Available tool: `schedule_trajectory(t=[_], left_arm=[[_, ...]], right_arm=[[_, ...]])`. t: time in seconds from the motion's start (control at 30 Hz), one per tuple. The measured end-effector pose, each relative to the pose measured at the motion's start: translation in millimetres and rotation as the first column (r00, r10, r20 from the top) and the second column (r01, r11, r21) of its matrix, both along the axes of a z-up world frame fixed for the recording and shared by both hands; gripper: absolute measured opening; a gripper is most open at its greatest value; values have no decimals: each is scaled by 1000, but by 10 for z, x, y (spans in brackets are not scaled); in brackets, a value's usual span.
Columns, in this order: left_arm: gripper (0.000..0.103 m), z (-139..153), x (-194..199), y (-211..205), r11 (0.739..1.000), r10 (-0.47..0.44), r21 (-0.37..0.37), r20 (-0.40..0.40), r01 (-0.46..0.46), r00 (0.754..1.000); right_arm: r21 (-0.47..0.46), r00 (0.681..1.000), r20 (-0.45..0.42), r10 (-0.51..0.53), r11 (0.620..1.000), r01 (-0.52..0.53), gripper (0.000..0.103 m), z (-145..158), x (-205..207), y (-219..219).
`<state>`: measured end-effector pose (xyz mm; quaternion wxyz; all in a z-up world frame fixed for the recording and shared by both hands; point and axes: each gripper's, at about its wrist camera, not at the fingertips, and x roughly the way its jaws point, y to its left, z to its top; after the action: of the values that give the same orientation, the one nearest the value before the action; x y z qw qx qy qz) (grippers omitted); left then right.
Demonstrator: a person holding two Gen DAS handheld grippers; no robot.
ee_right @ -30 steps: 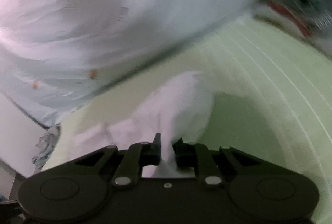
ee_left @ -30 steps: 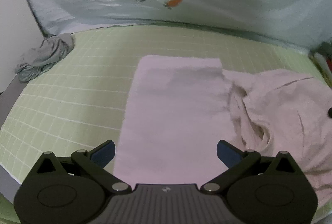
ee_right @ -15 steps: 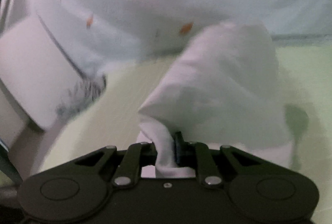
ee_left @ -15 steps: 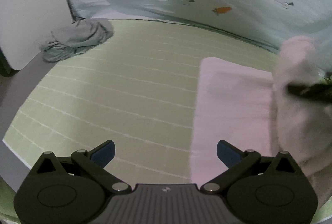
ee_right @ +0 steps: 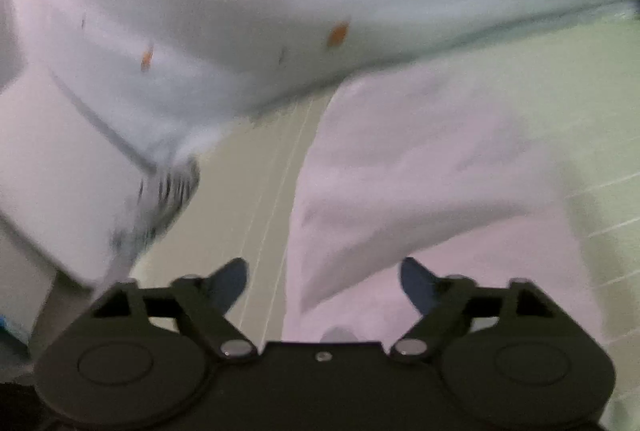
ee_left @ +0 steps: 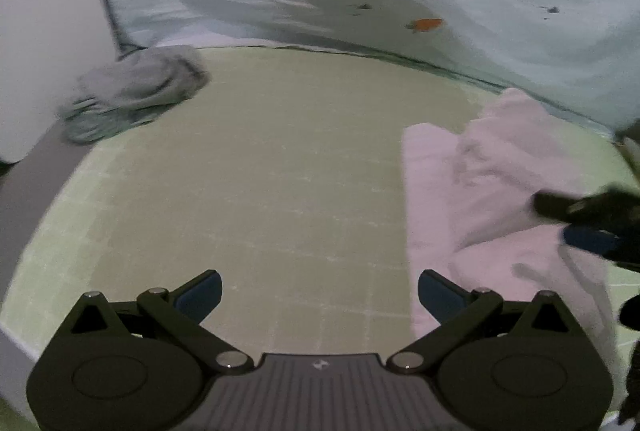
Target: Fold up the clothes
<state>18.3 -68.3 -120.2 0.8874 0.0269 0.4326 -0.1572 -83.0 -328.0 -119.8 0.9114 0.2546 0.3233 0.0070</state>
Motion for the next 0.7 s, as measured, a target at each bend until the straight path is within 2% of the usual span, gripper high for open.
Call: schedule_trajectory(t=[0.07,0.17,0.23,0.3,0.43,0.6,0.7], left_arm=[[103,-7,36,-121,998,-47,-42,-11,47,999],[103,-34,59,-325,992,-106,-70,-29,104,994],[103,-51,67,-463,988,-140,-72,-41,137,989],[103,-76,86,-601,982,-174,-93,-65,167,983],[103,-167,104,-812,968,-218,-157,-127,197,968],[103,-240,201,-1040,986,-159,-79,-128,150,979],[103,-263,284,-1116,989,-130,-84,-145,119,981]], right_arm=[[-37,996,4,-93,995,94,97,39,-158,-173],[-136,975,-60,-212,970,202,98,-50,-327,-384],[-141,956,-124,-266,958,249,98,-167,-423,-497],[-109,941,-157,-299,952,285,98,-253,-534,-611],[-108,931,-190,-311,949,295,98,-390,-578,-706],[-118,940,-193,-281,958,262,98,-361,-541,-913],[-137,950,-194,-244,966,220,99,-441,-528,-1005]])
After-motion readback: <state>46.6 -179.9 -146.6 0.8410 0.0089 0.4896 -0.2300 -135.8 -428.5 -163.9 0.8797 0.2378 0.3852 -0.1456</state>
